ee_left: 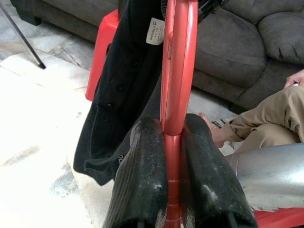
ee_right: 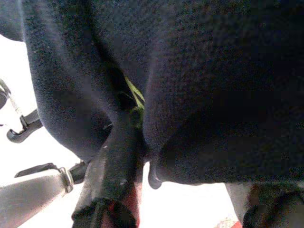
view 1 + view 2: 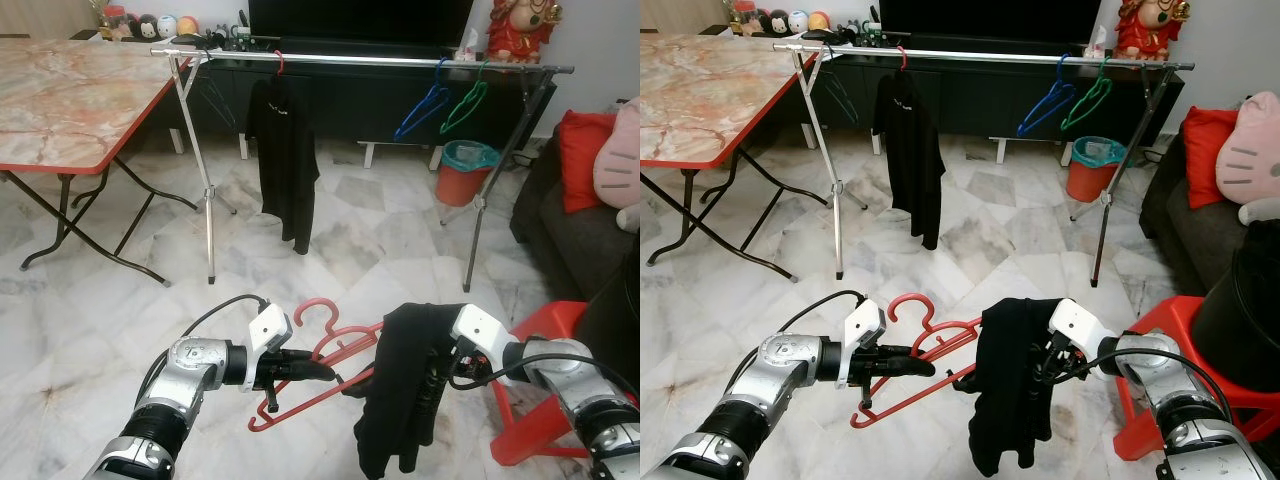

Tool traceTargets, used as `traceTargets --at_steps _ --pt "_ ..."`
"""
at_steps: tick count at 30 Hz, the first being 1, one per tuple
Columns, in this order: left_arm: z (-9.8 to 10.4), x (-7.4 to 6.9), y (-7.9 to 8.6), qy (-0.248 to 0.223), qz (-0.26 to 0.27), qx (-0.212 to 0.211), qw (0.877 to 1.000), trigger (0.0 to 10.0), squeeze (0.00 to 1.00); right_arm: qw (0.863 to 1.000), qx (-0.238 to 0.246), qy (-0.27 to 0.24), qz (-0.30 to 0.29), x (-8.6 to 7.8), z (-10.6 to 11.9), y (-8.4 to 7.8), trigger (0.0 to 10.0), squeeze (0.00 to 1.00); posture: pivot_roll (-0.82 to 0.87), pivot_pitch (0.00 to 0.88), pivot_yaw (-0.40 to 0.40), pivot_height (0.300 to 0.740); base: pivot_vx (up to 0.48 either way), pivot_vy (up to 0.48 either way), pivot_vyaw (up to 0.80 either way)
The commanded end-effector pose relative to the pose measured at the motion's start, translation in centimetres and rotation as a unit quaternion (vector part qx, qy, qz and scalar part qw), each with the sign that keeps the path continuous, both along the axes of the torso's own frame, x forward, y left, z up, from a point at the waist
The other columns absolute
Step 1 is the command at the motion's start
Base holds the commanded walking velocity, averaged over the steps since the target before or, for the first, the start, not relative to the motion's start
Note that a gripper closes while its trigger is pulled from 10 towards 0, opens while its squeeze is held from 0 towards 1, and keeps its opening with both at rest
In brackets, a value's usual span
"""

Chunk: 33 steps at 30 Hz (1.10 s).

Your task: Hang hanger

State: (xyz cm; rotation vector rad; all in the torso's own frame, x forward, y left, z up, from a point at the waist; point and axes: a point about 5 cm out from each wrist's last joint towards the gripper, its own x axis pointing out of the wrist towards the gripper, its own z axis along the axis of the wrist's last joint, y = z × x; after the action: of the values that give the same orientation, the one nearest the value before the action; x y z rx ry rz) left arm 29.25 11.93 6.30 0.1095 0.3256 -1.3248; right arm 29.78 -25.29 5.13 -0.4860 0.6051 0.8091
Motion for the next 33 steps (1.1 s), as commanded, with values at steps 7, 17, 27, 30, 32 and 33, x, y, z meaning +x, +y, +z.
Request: traceTargets --at_steps 7,17,27,30,32,33 --pt "1.2 0.5 -0.7 -0.021 -0.006 -0.026 0.999 0.0 0.00 1.000 0.002 -0.006 -0.003 0.3 0.3 0.0 0.0 0.00 -0.14 0.000 -0.102 0.740 0.000 0.000 0.00" --pt "1.2 0.4 -0.8 -0.018 -0.010 -0.026 0.999 0.0 0.00 1.000 0.020 -0.009 -0.004 0.5 0.3 0.5 0.0 0.00 -0.14 0.000 -0.101 0.740 0.000 0.000 0.00" --pt "1.0 0.3 -1.0 -0.015 -0.011 -0.025 1.000 0.0 0.00 0.999 0.032 -0.014 0.002 0.7 0.5 1.0 0.0 0.00 -0.14 0.000 -0.099 0.740 0.000 0.000 0.00" --pt "0.7 0.2 -0.8 -0.013 -0.012 -0.014 1.000 0.0 0.00 0.999 0.034 -0.016 0.003 0.7 0.6 1.1 0.0 0.00 -0.14 0.000 -0.098 0.740 0.000 0.000 0.00" --pt "0.5 0.1 -0.6 -0.012 -0.012 -0.007 1.000 0.0 0.00 0.999 0.035 -0.018 0.003 0.8 0.6 1.1 0.0 0.00 -0.14 0.000 -0.097 0.740 0.000 0.000 0.00" --pt "0.4 0.1 -0.5 -0.012 -0.011 -0.005 1.000 0.0 0.00 0.999 0.035 -0.018 0.004 0.8 0.6 1.2 0.0 0.00 -0.14 0.000 -0.097 0.740 0.000 0.000 0.00"
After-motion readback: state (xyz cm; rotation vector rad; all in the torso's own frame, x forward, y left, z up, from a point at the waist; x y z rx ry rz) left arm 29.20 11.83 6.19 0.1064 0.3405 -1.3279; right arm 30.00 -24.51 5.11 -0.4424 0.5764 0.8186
